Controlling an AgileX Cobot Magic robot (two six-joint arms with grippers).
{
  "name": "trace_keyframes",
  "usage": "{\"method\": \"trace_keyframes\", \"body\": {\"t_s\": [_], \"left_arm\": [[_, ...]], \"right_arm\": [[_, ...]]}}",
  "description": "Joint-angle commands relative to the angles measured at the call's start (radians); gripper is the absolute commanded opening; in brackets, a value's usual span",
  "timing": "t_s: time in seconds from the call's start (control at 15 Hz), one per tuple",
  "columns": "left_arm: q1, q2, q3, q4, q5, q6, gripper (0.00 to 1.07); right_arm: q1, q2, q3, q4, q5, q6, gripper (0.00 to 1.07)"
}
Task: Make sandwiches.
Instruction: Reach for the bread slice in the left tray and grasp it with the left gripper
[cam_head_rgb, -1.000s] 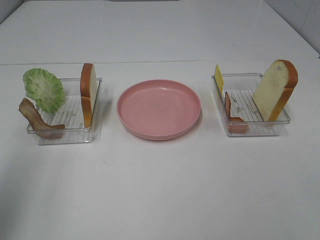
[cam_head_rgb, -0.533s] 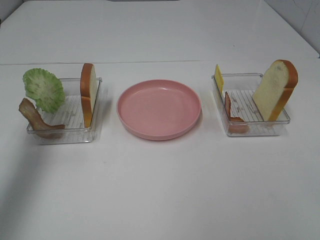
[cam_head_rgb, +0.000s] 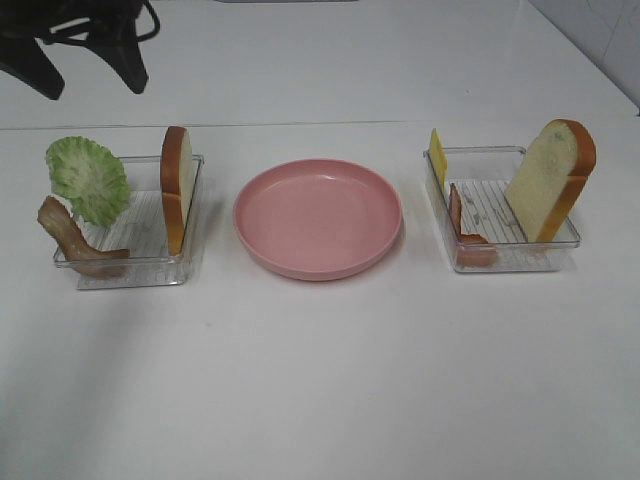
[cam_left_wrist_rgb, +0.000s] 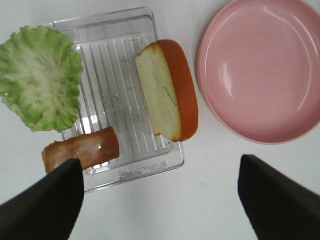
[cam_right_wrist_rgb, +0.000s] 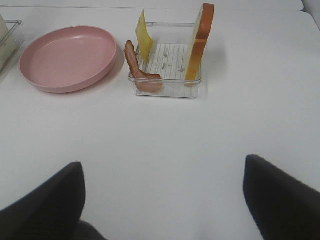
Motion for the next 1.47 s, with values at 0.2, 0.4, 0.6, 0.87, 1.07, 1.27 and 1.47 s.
{"method": "trace_keyframes", "body": {"t_s": [0.2,0.4,0.6,0.87,1.07,1.27,1.47], "left_arm": [[-0.124,0.160,-0.137,0.139,0.093,-0.174,0.78],[-0.138,0.224,-0.161,0.153,0.098,-0.201,0.78],[-0.138,0.262,-0.161,0.162,0.034,-0.201,0.78],[-0.138,0.330,-0.161,0.162,-0.022,-0.201,0.71],[-0.137,0.364,-0.161,0.170,-0.025,-0.193,0.64],[-0.137,0.366,-0.168,0.188,-0.045,-0.194,0.38],[-0.137,0.364,-0.173,0.204,-0.058,-0.194,0.02]], "right_arm": [[-0.004,-0.012,0.002,0.001,-0.010,-0.013,0.81],[-0.004,-0.012,0.002,0.001,-0.010,-0.013,0.81],[-0.004,-0.012,0.002,0.001,-0.010,-0.013,0.81],[-0.004,-0.012,0.002,0.001,-0.010,-0.013,0.81],[-0.004,-0.012,0.002,0.001,-0.010,-0.013,0.81],[-0.004,-0.012,0.002,0.001,-0.010,-0.013,0.81],[-0.004,-0.012,0.002,0.001,-0.010,-0.013,0.81]]}}
